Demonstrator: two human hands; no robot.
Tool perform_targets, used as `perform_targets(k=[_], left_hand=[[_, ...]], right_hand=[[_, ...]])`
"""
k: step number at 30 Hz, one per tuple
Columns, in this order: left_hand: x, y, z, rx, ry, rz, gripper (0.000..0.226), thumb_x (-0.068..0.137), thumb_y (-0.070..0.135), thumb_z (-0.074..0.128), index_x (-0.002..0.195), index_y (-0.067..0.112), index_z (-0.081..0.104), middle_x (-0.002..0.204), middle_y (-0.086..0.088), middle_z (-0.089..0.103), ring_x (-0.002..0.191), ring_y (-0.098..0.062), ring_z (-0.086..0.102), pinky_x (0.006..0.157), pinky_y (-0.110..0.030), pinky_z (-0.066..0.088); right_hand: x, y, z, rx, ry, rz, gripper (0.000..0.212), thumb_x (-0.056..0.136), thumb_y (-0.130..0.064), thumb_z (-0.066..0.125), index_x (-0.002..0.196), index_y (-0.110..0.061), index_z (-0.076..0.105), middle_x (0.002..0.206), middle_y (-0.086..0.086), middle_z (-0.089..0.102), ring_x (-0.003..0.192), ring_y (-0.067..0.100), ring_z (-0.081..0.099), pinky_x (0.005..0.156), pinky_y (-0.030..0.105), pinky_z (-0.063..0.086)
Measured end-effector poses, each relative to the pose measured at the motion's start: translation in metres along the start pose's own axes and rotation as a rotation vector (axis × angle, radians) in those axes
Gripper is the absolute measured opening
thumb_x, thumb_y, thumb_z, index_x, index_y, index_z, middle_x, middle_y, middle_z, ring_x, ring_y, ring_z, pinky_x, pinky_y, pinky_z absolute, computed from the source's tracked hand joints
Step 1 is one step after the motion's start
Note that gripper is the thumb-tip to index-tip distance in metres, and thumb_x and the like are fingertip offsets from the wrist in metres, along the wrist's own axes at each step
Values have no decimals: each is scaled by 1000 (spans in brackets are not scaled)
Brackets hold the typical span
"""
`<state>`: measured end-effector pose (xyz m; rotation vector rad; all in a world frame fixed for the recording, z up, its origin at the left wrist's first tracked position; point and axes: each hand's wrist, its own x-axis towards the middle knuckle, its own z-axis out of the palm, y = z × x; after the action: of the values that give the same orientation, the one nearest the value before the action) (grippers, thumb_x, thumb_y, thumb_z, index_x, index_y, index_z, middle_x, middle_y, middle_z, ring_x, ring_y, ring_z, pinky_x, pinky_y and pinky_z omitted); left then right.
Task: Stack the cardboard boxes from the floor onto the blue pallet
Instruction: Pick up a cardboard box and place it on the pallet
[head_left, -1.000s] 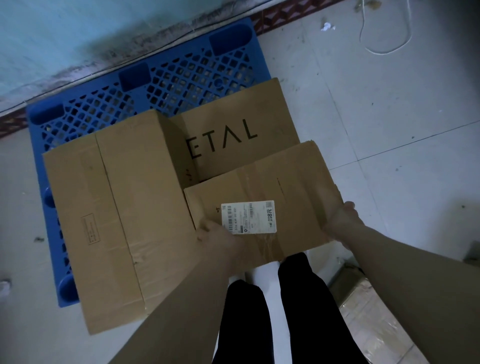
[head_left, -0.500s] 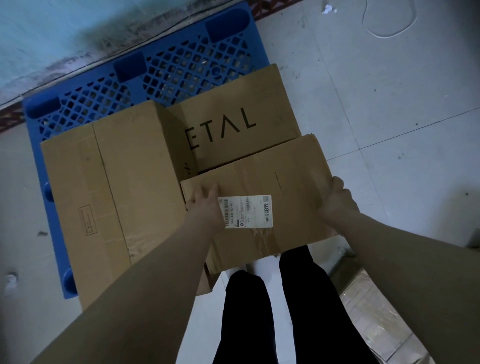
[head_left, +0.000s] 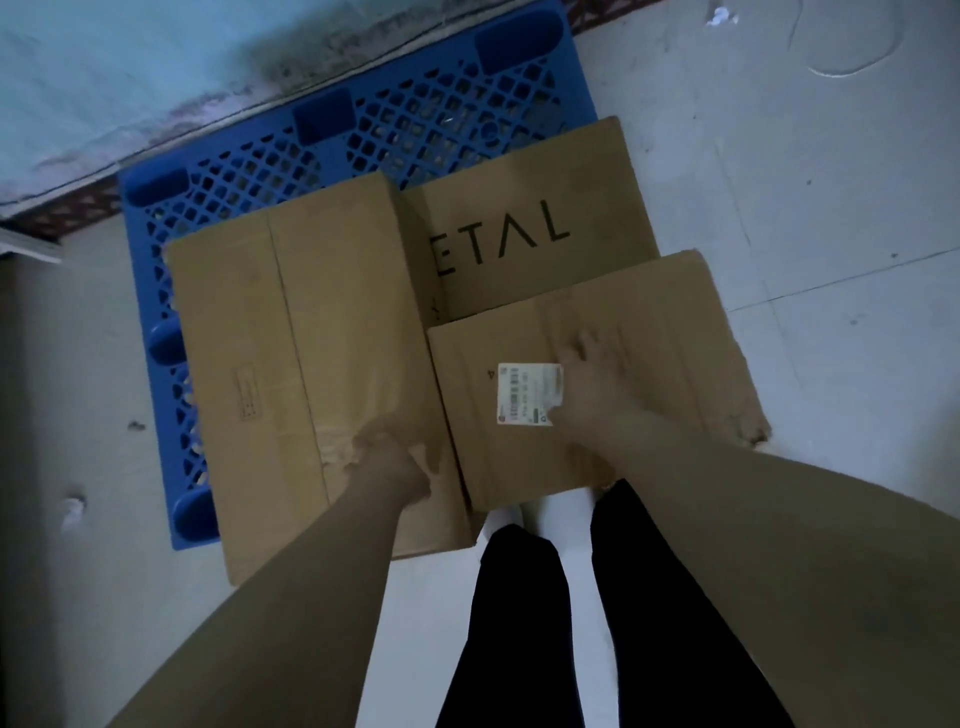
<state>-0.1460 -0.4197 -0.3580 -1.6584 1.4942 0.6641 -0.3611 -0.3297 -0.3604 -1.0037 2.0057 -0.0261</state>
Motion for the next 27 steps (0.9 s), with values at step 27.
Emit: perform_targets(k=[27], left_hand=[[107,-209,1,-435,32,-175,149,58,31,93,149,9,-23,157,-26,-3,144,-44,15,117,-55,21]], right_hand=[[-25,-125,143,-826,-266,-411,153,51,-66,80,144,-21,-33,146,13,-47,135,37,-41,104,72,-15]])
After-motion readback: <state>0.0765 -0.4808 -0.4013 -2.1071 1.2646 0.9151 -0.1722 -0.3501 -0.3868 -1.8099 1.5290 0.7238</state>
